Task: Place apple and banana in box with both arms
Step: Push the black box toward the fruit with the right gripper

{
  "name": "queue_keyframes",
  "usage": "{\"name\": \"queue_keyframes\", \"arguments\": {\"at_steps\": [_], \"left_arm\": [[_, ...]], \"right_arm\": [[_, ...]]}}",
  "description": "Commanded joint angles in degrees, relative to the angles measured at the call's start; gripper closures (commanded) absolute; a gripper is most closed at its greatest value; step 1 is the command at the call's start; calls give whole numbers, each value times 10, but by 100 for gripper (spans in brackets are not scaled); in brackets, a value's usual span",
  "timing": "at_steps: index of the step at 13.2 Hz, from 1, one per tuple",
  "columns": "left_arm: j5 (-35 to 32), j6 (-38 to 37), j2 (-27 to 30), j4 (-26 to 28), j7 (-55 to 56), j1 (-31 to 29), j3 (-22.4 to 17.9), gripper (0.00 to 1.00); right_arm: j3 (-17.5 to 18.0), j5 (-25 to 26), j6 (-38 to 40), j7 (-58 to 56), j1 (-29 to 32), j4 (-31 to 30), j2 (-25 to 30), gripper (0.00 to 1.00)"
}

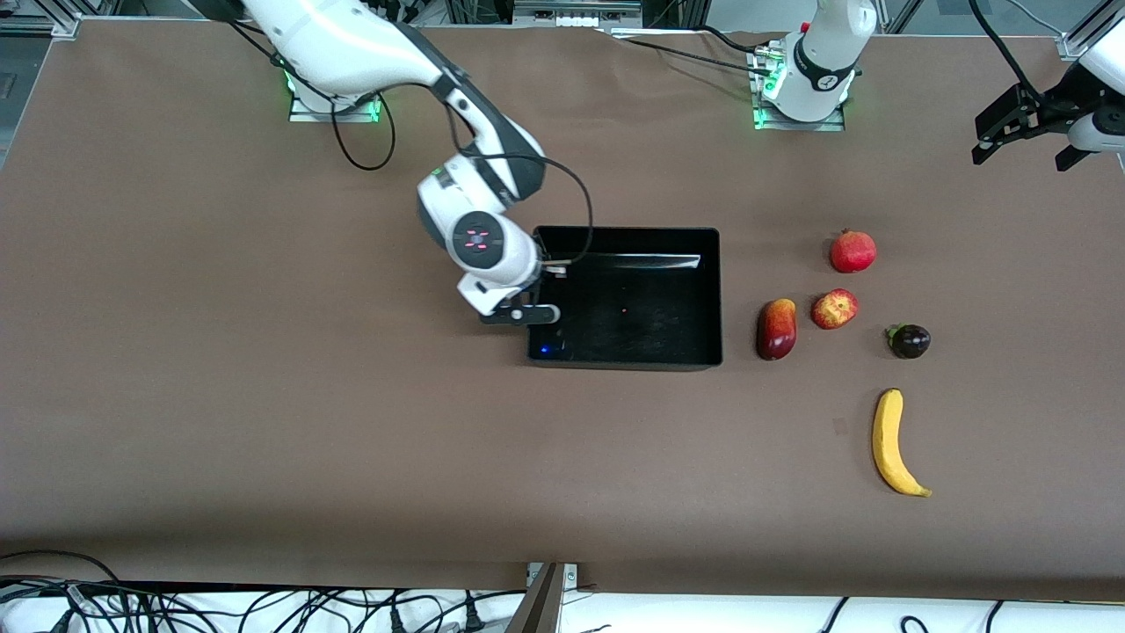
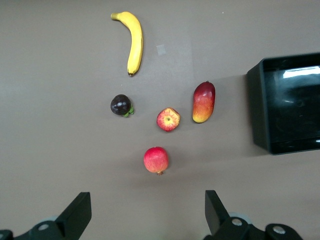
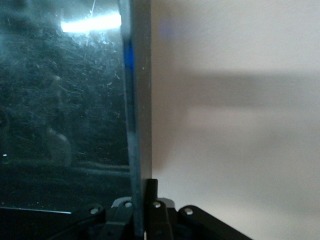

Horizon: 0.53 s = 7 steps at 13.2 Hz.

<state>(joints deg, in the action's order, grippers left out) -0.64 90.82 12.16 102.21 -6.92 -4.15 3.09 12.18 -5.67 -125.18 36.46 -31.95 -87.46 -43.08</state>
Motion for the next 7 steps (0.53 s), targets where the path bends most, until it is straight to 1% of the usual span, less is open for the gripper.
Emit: {"name": "queue_keyframes", "arguments": {"at_steps": [1, 2, 4, 5, 6, 7], "left_arm": [[0, -11, -55, -9, -4, -2, 3, 0], [0, -11, -66, -10, -9, -3, 2, 0], [0, -11, -86, -9, -10, -2, 2, 0], [0, -7, -100, -8, -10, -3, 2, 0], [0, 1, -124, -7, -9, -4, 2, 0], [0, 25, -140, 2, -10, -5, 2, 0]], "right_arm": [[-15, 14, -48, 20, -31, 26, -31, 43], [-19, 14, -52, 15, -29, 28, -29, 0], [-20, 10, -40, 12, -25, 29, -4, 0], [-24, 16, -17, 9, -21, 25, 24, 0], [-30, 14, 25, 2, -17, 29, 54, 0], [-37, 8, 64, -4, -5, 30, 81, 0]]}}
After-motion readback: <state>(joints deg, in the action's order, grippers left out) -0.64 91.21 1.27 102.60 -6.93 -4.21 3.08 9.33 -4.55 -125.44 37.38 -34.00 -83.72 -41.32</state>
